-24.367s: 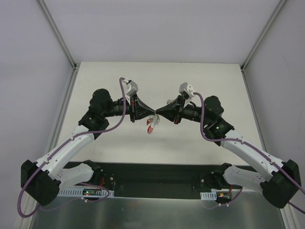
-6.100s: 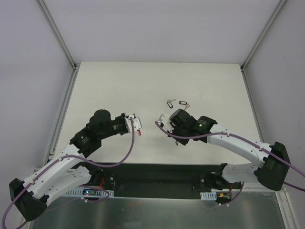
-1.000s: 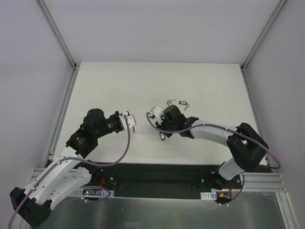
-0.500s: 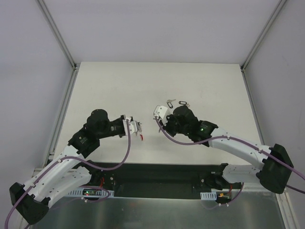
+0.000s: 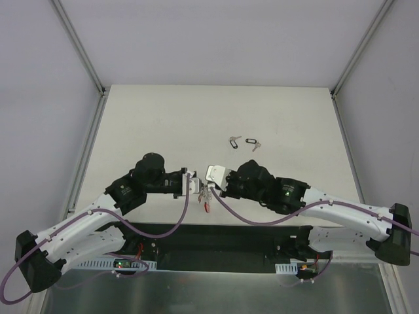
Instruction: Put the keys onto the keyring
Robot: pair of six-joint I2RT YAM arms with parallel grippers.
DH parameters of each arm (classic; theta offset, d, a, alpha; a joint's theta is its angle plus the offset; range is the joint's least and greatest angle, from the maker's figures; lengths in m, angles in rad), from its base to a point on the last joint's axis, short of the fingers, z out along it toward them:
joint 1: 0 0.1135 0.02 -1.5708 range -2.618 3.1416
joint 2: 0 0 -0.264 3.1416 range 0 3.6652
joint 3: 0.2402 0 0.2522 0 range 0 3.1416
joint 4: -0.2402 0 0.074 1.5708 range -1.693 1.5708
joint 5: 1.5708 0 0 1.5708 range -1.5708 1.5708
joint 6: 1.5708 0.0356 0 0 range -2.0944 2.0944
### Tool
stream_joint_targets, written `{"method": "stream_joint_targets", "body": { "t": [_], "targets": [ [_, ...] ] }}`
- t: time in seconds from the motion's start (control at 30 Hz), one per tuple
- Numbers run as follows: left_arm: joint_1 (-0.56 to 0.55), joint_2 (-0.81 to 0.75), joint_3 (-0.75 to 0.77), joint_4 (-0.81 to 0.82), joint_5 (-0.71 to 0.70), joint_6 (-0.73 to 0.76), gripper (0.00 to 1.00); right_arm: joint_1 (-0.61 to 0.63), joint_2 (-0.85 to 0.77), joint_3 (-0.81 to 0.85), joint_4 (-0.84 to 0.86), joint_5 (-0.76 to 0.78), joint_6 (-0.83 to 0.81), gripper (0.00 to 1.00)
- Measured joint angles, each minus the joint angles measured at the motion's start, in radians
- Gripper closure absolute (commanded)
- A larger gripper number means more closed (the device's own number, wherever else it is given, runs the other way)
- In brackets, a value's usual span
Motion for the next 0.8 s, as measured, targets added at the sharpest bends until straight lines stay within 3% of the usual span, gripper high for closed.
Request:
{"method": "stream_joint_targets", "body": {
  "t": [0.37, 0.8],
  "targets": [
    [-0.005, 0.002, 0.006, 0.005, 0.009, -0.023, 1.0, 0.134, -0.003, 0.0, 0.007, 0.201, -0.086, 0.99],
    [-0.005, -0.016, 0.006, 0.04, 0.016, -0.057, 1.0, 0.132, -0.003, -0.013, 0.072, 0.141, -0.087, 0.98]
  ]
}}
